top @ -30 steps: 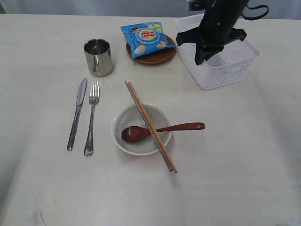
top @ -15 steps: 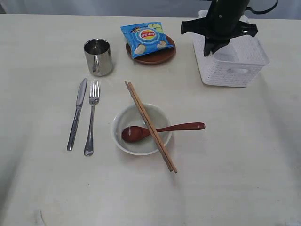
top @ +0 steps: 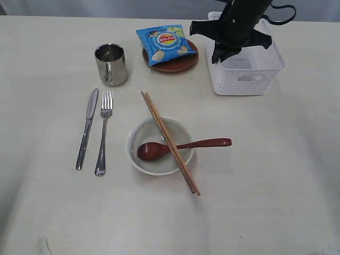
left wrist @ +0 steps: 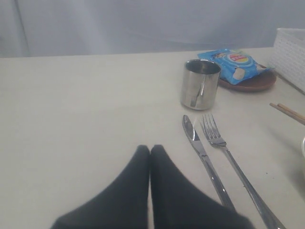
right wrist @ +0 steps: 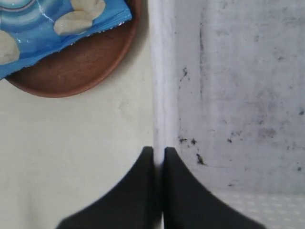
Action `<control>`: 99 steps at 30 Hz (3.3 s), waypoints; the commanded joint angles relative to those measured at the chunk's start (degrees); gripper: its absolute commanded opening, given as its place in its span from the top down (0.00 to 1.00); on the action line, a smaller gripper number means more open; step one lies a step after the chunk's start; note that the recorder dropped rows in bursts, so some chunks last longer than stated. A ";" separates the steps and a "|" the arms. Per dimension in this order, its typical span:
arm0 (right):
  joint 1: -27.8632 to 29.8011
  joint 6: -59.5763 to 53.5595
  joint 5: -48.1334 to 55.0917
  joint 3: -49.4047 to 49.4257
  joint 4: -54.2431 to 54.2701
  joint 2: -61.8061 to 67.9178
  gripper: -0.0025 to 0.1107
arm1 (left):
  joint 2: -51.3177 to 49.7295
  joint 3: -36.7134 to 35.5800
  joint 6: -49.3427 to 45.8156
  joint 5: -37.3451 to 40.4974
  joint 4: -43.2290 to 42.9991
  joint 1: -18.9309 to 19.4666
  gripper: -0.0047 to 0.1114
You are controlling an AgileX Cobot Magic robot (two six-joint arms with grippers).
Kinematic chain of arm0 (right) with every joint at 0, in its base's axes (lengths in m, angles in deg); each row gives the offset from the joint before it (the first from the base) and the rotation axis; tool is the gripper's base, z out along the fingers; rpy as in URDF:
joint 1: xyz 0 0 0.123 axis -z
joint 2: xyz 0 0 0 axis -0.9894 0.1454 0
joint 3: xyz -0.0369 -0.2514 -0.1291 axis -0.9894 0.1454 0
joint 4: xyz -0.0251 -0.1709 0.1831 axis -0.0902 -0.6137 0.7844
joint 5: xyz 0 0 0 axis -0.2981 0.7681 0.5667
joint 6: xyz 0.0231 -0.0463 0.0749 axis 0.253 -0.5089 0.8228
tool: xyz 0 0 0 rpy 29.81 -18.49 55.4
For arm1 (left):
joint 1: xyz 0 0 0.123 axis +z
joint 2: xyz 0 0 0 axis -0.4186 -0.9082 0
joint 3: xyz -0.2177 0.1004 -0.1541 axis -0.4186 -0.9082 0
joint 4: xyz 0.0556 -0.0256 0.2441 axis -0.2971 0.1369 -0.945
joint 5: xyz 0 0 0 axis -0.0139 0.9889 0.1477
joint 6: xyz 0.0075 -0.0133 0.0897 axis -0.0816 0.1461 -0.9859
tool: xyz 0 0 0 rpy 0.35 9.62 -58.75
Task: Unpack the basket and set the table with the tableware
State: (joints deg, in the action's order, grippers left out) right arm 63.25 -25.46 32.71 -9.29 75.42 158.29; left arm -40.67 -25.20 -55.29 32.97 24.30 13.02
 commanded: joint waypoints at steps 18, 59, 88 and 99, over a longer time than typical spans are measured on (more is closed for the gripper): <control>-0.01 1.00 -3.67 0.09 1.20 0.77 0.98 | 0.15 -0.18 0.24 -0.61 -0.47 -0.29 0.96; -3.06 -23.13 -31.78 49.24 -0.54 -60.77 0.97 | 0.15 -0.18 0.24 -0.61 -0.47 -0.29 0.96; 15.62 -20.16 -60.83 76.60 -0.28 -107.02 0.97 | 0.15 -0.18 0.24 -0.61 -0.47 -0.29 0.96; 16.74 -18.78 -40.37 90.06 -2.29 -123.56 0.97 | 0.15 -0.18 0.24 -0.61 -0.47 -0.29 0.96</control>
State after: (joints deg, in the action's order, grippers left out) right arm 79.72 -44.01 -11.87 79.64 74.94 37.27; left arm -40.67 -25.20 -55.29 32.97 24.30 13.02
